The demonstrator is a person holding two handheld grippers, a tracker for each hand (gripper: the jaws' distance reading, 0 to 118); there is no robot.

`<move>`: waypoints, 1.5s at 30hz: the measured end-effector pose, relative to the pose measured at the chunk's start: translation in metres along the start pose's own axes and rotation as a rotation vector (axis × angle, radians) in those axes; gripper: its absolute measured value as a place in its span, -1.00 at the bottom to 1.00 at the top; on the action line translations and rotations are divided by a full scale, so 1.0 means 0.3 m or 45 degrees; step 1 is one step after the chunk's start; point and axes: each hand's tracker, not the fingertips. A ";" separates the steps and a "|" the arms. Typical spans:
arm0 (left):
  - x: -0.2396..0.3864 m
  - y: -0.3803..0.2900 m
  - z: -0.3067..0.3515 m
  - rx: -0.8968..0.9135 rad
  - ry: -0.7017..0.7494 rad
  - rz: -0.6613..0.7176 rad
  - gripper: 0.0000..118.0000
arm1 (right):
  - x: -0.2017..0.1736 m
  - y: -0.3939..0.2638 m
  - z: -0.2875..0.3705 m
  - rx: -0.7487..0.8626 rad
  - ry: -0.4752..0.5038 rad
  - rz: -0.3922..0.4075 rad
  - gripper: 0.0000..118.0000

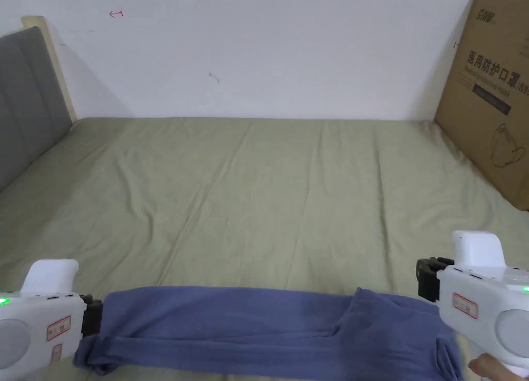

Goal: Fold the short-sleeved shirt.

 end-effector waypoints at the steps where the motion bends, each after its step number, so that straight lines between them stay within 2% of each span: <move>1: -0.003 -0.008 0.002 -0.003 -0.021 0.016 -1.00 | -0.032 0.003 0.001 0.022 0.006 0.020 -0.99; 5: -0.043 -0.041 -0.006 -0.023 -0.022 0.083 -1.00 | -0.161 -0.002 0.020 0.191 -0.056 0.033 -0.99; 8: -0.095 -0.073 -0.005 -0.023 -0.049 0.192 -1.00 | -0.247 0.006 0.041 0.287 -0.035 -0.007 -0.99; 9: -0.105 -0.078 0.007 -0.024 -0.067 0.227 -1.00 | -0.277 0.008 0.045 0.326 -0.038 0.008 -0.99; 11: -0.134 -0.098 0.002 -0.029 -0.075 0.256 -1.00 | -0.339 0.012 0.038 0.356 -0.080 0.087 -0.99; 18: -0.238 -0.129 -0.043 -0.076 -0.100 0.367 -0.96 | -0.475 0.003 -0.002 0.399 -0.065 0.093 -0.99; 19: -0.254 -0.134 -0.058 -0.074 -0.102 0.389 -0.79 | -0.488 0.006 -0.016 0.386 -0.062 0.103 -0.99; 21: -0.289 -0.129 -0.090 -0.097 -0.137 0.458 0.16 | -0.507 0.006 -0.034 0.366 -0.049 0.100 -0.99; 22: -0.300 -0.127 -0.109 -0.117 -0.175 0.480 0.52 | -0.517 0.007 -0.044 0.340 -0.043 0.098 -0.99; 23: -0.308 -0.126 -0.128 -0.120 -0.221 0.505 0.78 | -0.521 0.009 -0.060 0.317 -0.041 0.098 -0.99; 24: -0.315 -0.126 -0.152 -0.122 -0.273 0.521 0.82 | -0.529 0.006 -0.070 0.302 -0.039 0.099 -0.99; 27: -0.348 -0.121 -0.238 -0.124 -0.403 0.643 0.82 | -0.548 0.000 -0.104 0.242 -0.033 0.102 -0.99; 29: -0.382 -0.128 -0.332 -0.165 -0.490 0.772 0.83 | -0.554 -0.005 -0.123 0.186 0.013 0.063 -0.99; 32: -0.396 -0.155 -0.432 -0.206 -0.650 0.940 0.83 | -0.570 -0.016 -0.143 0.161 -0.004 0.106 -0.99; 36: -0.405 -0.164 -0.491 -0.173 -0.758 0.988 0.83 | -0.572 -0.022 -0.168 0.110 0.005 0.120 -0.99; 37: -0.407 -0.166 -0.502 -0.169 -0.772 1.025 0.76 | -0.572 -0.025 -0.173 0.101 0.008 0.114 -0.99; 38: -0.400 -0.169 -0.500 -0.161 -0.811 1.068 0.28 | -0.573 -0.028 -0.180 0.091 0.013 0.112 -0.99; 39: -0.406 -0.176 -0.514 -0.194 -0.818 1.120 -0.55 | -0.575 -0.030 -0.186 0.085 0.017 0.112 -0.99; 40: -0.399 -0.184 -0.553 -0.289 -0.807 1.141 -0.88 | -0.578 -0.032 -0.190 0.073 0.023 0.117 -0.99; 41: -0.379 -0.197 -0.569 -0.376 -0.749 1.126 -0.88 | -0.581 -0.034 -0.193 0.065 0.029 0.121 -0.99; 43: -0.364 -0.204 -0.536 -0.249 -0.801 1.136 -0.88 | -0.582 -0.035 -0.192 0.059 0.043 0.129 -0.99; 45: -0.370 -0.191 -0.517 -0.251 -0.765 1.150 -0.88 | -0.579 -0.034 -0.191 0.060 0.042 0.142 -0.99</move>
